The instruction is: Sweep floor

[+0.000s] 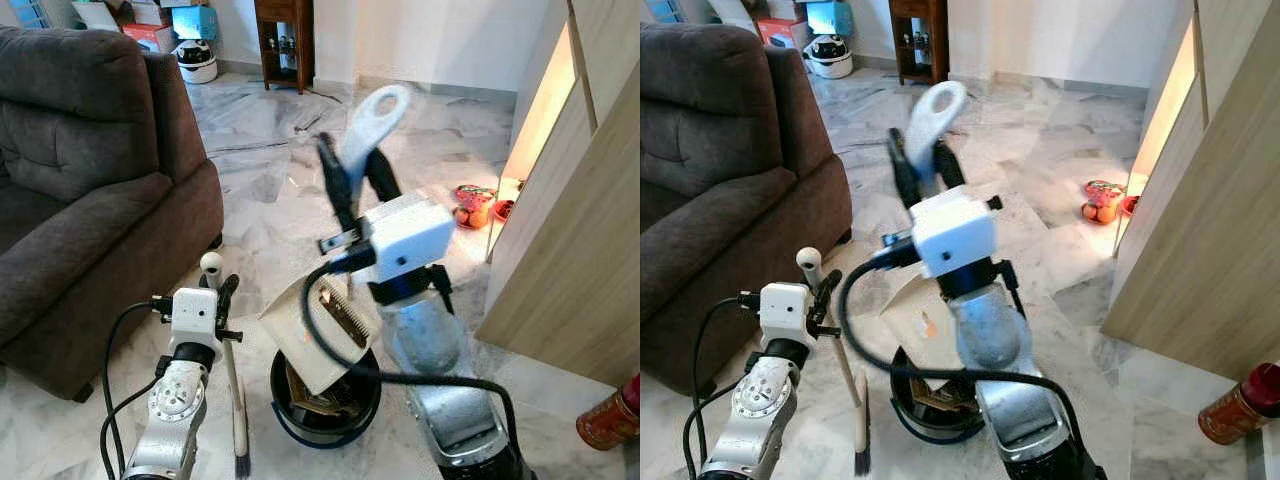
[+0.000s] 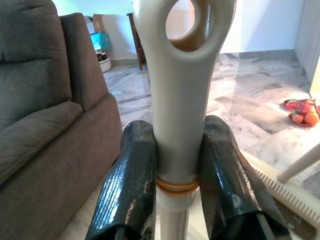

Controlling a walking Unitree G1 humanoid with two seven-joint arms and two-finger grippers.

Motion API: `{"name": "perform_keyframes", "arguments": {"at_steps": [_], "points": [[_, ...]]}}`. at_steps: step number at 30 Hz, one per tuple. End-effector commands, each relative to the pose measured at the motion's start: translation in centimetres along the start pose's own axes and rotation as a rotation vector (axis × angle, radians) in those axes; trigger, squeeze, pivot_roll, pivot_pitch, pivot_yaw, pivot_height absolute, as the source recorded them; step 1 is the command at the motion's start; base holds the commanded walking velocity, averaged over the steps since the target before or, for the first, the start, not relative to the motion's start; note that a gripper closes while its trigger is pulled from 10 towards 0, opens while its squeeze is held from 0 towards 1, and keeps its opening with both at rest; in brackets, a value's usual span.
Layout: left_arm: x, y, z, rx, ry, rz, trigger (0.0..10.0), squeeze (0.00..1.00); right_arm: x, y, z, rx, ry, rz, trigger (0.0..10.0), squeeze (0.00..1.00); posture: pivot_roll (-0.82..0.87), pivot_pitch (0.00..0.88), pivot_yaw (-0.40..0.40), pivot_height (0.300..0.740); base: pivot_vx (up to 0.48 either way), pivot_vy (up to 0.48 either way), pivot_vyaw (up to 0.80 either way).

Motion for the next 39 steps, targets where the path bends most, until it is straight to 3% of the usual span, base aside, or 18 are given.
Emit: {"name": "perform_keyframes", "arguments": {"at_steps": [1, 13, 32, 39], "points": [[0.4, 0.1, 1.3, 0.024, -0.062, -0.010, 10.0, 0.00, 0.3, 0.2, 1.9, -0.005, -0.094, 0.011, 10.0, 0.00, 0.12, 0.008, 0.052, 0.740, 0.000, 0.000, 0.00], [0.5, 0.1, 1.4, 0.023, -0.063, -0.010, 10.0, 0.00, 0.2, 1.5, 2.6, -0.082, -0.154, 0.100, 10.0, 0.00, 0.11, 0.018, 0.053, 0.740, 0.000, 0.000, 0.00], [0.5, 0.1, 1.4, 0.023, -0.063, -0.010, 10.0, 0.00, 0.1, 1.6, 2.6, -0.090, -0.160, 0.104, 10.0, 0.00, 0.11, 0.018, 0.053, 0.740, 0.000, 0.000, 0.00], [0.5, -0.1, 1.3, 0.022, -0.057, -0.018, 10.0, 0.00, 0.0, 2.5, 2.9, -0.162, -0.197, 0.164, 10.0, 0.00, 0.11, 0.020, 0.051, 0.740, 0.000, 0.000, 0.00]]}}
Point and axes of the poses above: a point about 5 cm out from each wrist's last joint towards the gripper, its own x axis pointing out of the wrist towards the gripper, its own z axis along the axis of the wrist's last joint, y = z × x, the point moved 3 cm from there along x, pointing out of the wrist towards the gripper, and after that the axes turned 3 degrees about -x, right-handed, at the moved point
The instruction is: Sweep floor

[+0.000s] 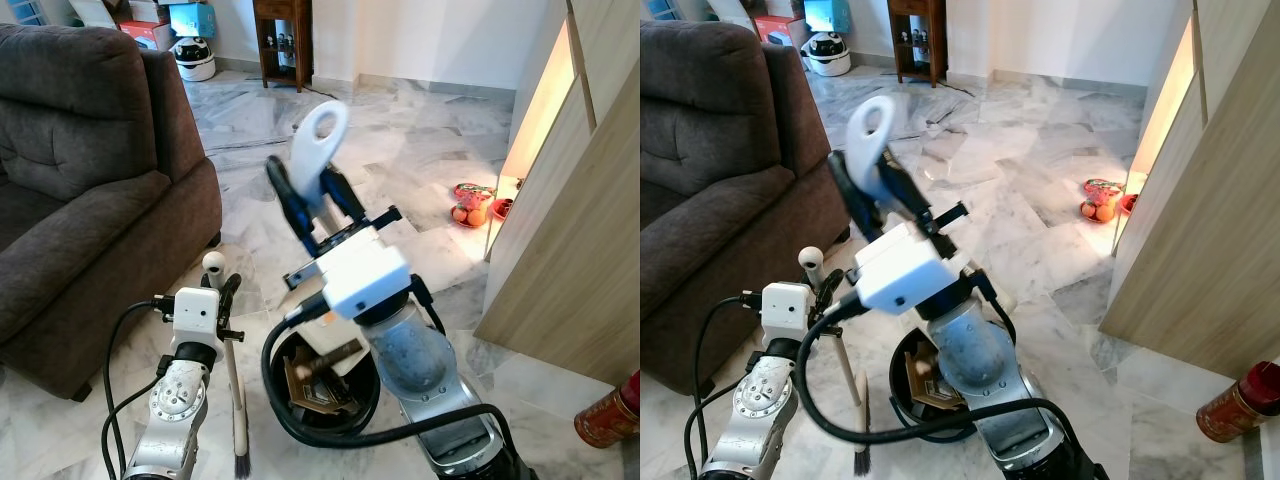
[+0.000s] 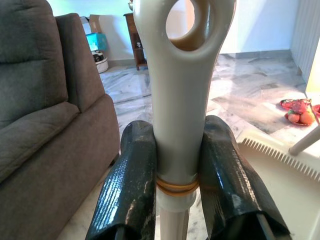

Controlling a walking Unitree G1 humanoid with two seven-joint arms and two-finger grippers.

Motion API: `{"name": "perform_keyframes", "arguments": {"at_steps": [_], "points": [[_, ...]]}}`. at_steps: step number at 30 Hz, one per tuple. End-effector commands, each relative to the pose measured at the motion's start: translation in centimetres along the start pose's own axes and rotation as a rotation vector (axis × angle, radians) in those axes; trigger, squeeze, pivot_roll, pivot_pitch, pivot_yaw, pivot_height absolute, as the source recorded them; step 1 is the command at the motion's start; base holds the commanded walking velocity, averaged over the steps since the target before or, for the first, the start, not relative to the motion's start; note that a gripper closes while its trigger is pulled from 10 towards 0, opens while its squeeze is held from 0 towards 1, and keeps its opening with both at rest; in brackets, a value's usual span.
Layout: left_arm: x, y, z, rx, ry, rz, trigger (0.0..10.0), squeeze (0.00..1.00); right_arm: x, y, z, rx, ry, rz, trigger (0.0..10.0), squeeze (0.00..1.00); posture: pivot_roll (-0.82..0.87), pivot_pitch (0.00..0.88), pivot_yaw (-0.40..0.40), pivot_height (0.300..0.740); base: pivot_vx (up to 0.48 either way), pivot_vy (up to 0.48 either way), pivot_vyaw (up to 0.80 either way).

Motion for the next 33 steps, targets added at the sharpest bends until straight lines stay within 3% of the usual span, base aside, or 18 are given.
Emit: {"name": "perform_keyframes", "arguments": {"at_steps": [1, 5, 10, 19, 21, 25, 26, 29, 30, 33], "points": [[0.5, 0.1, 1.2, 0.021, -0.052, -0.010, 10.0, 0.00, 0.6, -0.3, 1.7, -0.042, -0.094, 0.000, 10.0, 0.00, 0.11, 0.018, 0.050, 0.740, 0.000, 0.000, 0.00], [0.5, 0.1, 1.2, 0.021, -0.052, -0.009, 10.0, 0.00, 0.6, -0.4, 1.6, -0.059, -0.091, -0.013, 10.0, 0.00, 0.11, 0.014, 0.049, 0.740, 0.000, 0.000, 0.00], [0.4, 0.0, 1.1, 0.019, -0.052, -0.010, 10.0, 0.00, 0.6, -2.0, 0.7, -0.140, -0.057, -0.096, 10.0, 0.00, 0.11, 0.001, 0.048, 0.740, 0.000, 0.000, 0.00], [0.3, 0.0, 1.0, 0.017, -0.051, -0.008, 10.0, 0.00, -1.0, -7.1, -2.2, -0.311, 0.094, -0.281, 10.0, 0.00, 0.10, 0.000, 0.040, 0.740, 0.000, 0.000, 0.00], [0.3, -0.1, 0.9, 0.016, -0.050, -0.010, 10.0, 0.00, -2.1, -8.6, -3.2, -0.350, 0.156, -0.339, 10.0, 0.00, 0.10, 0.000, 0.039, 0.740, 0.000, 0.000, 0.00], [0.2, -0.2, 0.9, 0.014, -0.050, -0.015, 10.0, 0.00, -4.0, -9.7, -5.0, -0.352, 0.251, -0.398, 10.0, 0.00, 0.10, 0.000, 0.035, 0.740, 0.000, 0.000, 0.00], [0.2, -0.2, 0.9, 0.014, -0.050, -0.015, 10.0, 0.00, -5.1, -9.9, -5.8, -0.364, 0.294, -0.410, 10.0, 0.00, 0.10, 0.000, 0.032, 0.740, 0.000, 0.000, 0.00], [0.2, -0.1, 0.9, 0.013, -0.050, -0.014, 10.0, 0.00, -6.0, -9.9, -6.4, -0.375, 0.330, -0.413, 10.0, 0.00, 0.10, 0.000, 0.031, 0.740, 0.000, 0.000, 0.00], [0.1, -0.1, 0.8, 0.012, -0.047, -0.014, 10.0, 0.00, -7.3, -9.6, -7.5, -0.382, 0.382, -0.402, 10.0, 0.00, 0.10, 0.000, 0.031, 0.740, 0.000, 0.000, 0.00], [-0.1, -0.2, 0.6, 0.009, -0.041, -0.019, 10.0, 0.00, -9.0, -9.3, -8.7, -0.389, 0.450, -0.389, 10.0, 0.00, 0.10, 0.000, 0.033, 0.740, 0.000, 0.000, 0.00]]}}
Point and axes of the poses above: a point about 5 cm out from each wrist's last joint towards the gripper, its own x axis pointing out of the wrist towards the gripper, its own z axis along the axis of the wrist's last joint, y = z × x, the point moved 3 cm from there along x, pointing out of the wrist towards the gripper, and after that the axes turned 3 degrees about -x, right-handed, at the moved point
